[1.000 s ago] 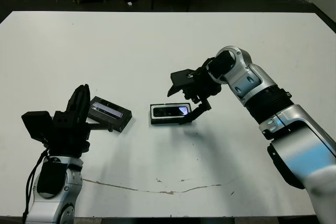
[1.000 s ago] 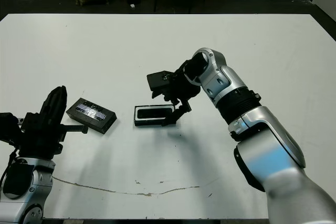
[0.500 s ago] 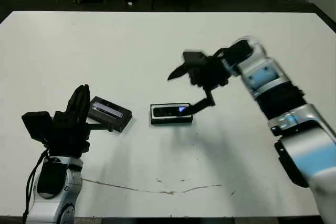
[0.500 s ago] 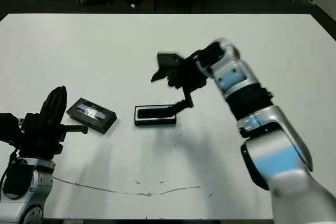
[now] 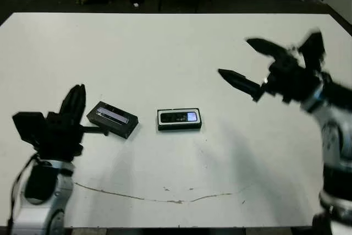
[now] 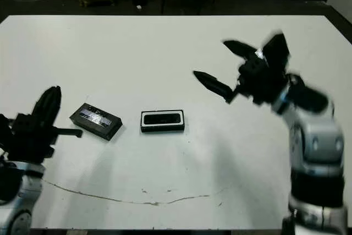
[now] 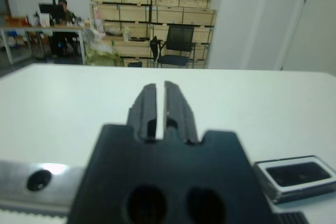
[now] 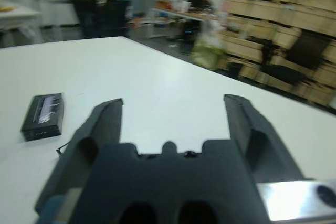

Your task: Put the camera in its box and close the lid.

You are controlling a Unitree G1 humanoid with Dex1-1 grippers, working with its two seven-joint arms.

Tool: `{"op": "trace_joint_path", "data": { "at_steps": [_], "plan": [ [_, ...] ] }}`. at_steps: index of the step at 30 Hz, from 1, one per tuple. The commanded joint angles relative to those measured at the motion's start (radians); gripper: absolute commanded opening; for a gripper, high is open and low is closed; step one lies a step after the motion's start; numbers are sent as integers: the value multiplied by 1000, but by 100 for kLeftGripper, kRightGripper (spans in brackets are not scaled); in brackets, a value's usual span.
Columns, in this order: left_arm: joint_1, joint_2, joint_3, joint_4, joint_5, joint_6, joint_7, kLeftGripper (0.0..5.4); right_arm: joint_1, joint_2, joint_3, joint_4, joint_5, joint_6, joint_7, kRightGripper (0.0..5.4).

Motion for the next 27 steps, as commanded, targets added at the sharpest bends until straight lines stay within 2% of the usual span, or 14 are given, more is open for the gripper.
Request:
{"op": "trace_joint_path", "data": {
  "at_steps": [1,5,9,13,16,18,23,27],
  "plan": [
    [-67,135,40,29,-5,54,-91,0,140,26,-15,-65,22,-50,-61,339],
    [-211,358,52,196,-22,34,-328,0,220,13,-12,-80,34,-86,-96,249],
    [-410,530,-18,440,-19,26,-576,0,228,-7,-2,-61,29,-99,-120,152],
    [-598,621,-171,594,90,0,-733,0,217,-18,13,-52,36,-87,-144,61],
    [-707,664,-292,633,167,-1,-859,36,210,-24,18,-42,40,-92,-154,0],
    [-775,683,-374,654,220,-17,-958,83,205,-29,18,-37,44,-86,-164,0],
    [-912,690,-558,717,362,-178,-1189,201,206,-36,25,-40,51,-73,-190,0],
    [-972,641,-632,791,377,-175,-1331,296,218,-24,27,-44,67,-59,-215,0]
  ]
}}
